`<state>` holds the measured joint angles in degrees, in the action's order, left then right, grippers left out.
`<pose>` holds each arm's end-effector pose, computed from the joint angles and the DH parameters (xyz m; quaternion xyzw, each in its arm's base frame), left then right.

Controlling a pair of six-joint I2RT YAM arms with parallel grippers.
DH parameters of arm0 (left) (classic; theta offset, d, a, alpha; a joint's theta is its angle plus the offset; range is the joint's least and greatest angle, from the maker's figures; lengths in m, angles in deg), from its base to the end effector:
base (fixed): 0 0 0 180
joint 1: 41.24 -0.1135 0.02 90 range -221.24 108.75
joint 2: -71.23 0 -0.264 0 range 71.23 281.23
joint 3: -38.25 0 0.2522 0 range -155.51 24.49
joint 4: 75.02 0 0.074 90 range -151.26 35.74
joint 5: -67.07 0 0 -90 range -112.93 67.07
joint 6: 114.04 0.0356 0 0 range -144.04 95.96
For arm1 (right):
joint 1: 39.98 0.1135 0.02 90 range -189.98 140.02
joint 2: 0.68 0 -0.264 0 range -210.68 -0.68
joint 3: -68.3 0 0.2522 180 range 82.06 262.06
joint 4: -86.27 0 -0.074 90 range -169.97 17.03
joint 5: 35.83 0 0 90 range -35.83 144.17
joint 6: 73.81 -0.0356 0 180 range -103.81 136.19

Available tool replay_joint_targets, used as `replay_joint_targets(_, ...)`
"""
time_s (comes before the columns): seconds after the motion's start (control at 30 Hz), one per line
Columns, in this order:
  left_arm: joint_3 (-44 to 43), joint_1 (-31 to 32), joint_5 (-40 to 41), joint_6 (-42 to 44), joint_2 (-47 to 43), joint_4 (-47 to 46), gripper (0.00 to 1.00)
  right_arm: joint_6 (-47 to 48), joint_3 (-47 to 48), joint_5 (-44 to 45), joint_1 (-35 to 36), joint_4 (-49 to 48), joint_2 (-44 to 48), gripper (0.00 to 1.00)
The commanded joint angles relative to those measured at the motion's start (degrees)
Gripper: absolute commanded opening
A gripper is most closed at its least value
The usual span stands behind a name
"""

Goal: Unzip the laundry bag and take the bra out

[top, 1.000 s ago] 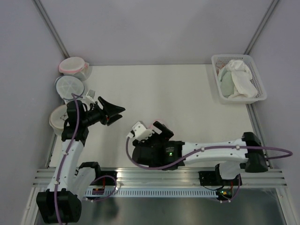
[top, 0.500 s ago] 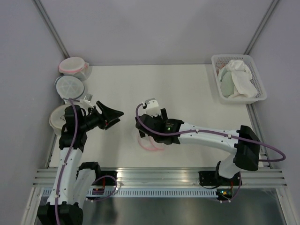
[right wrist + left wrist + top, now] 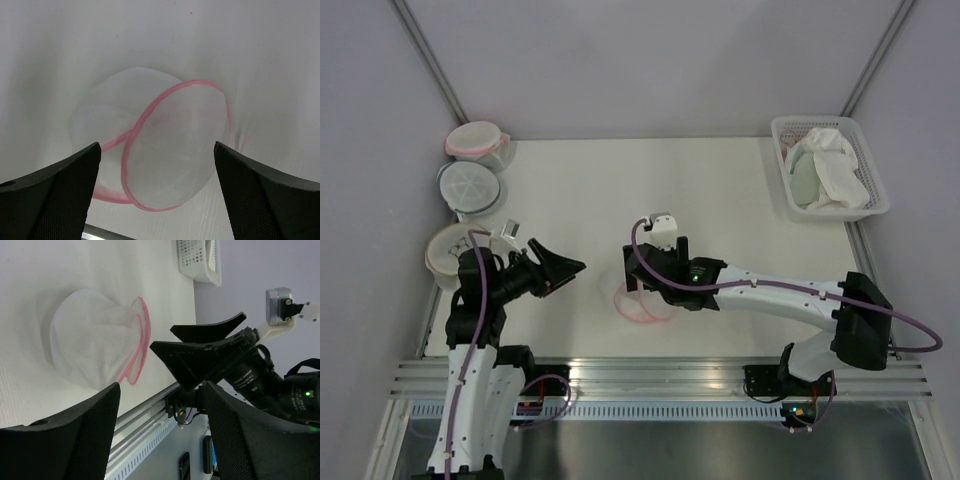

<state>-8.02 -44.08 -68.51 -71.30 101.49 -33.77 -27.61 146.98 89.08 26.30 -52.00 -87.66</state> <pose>0.1250 -0.0193 0.2739 -0.1417 0.7932 -0.4895 0.3334 0.1482 0.2865 0.2616 -0.0742 0.8993 0.1057 0.4178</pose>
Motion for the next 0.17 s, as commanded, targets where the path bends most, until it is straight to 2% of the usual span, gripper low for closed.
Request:
replay_joint_targets(0.0, 0.61, -0.25, -1.44, 2.62, -2.04, -0.06, 0.74, 0.63, -1.37, 2.17, 0.43, -1.59, 5.67, 0.98)
replay_joint_targets(0.13, 1.22, -0.25, -1.7, 2.27, -2.66, 0.2, 0.74, 1.16, -2.44, 0.51, 0.43, -3.36, 7.61, 0.98)
